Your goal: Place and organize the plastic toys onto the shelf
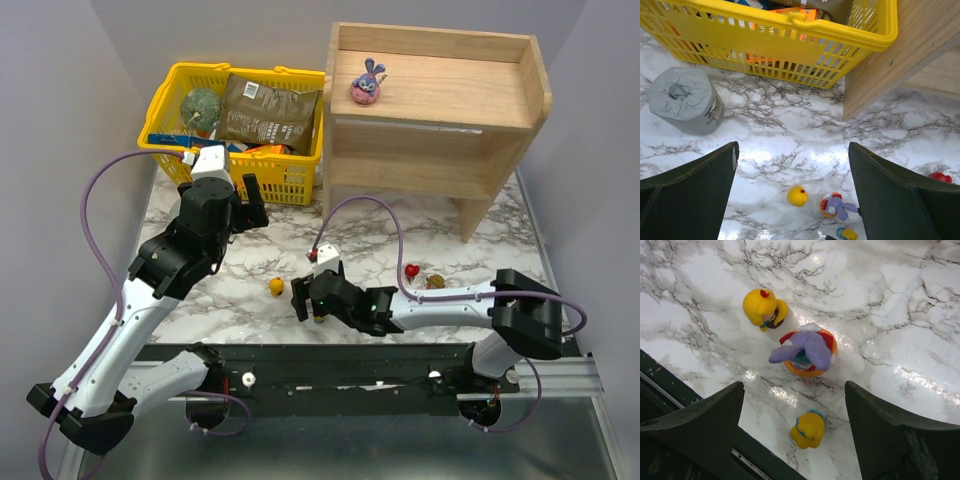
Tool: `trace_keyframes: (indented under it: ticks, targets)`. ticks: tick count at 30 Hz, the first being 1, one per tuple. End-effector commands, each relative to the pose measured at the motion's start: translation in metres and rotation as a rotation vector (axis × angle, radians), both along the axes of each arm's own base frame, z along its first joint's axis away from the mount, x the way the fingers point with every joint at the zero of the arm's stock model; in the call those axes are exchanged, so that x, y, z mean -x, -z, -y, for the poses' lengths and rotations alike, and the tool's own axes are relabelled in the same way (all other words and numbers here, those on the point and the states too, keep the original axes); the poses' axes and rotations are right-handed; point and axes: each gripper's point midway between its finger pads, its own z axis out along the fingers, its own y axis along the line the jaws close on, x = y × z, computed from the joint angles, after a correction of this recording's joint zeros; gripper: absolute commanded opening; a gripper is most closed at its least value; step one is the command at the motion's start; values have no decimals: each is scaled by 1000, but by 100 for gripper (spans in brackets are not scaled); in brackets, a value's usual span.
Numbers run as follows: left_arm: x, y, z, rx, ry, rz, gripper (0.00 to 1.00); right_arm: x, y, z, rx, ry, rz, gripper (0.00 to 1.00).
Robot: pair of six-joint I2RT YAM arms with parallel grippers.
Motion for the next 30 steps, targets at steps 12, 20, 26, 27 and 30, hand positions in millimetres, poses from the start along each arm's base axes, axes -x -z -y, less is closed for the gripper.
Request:
trace_keyframes:
  ticks: [12, 20, 26, 27, 30]
  targets:
    - [2, 3, -5, -24, 1, -20, 99, -25, 15, -22, 51, 63, 92, 83]
    - [2, 4, -6, -29, 1, -25, 99, -27, 33, -25, 94, 64, 88, 84]
    - [3, 10, -7, -36, 2, -37, 99, -29, 38, -24, 110, 78, 92, 84]
    - [3, 11, -7, -37, 2, -41, 99, -30, 39, -23, 113, 83, 94, 83]
    - [3, 14, -7, -41, 4, -45, 99, -31, 41, -23, 122, 93, 99, 83]
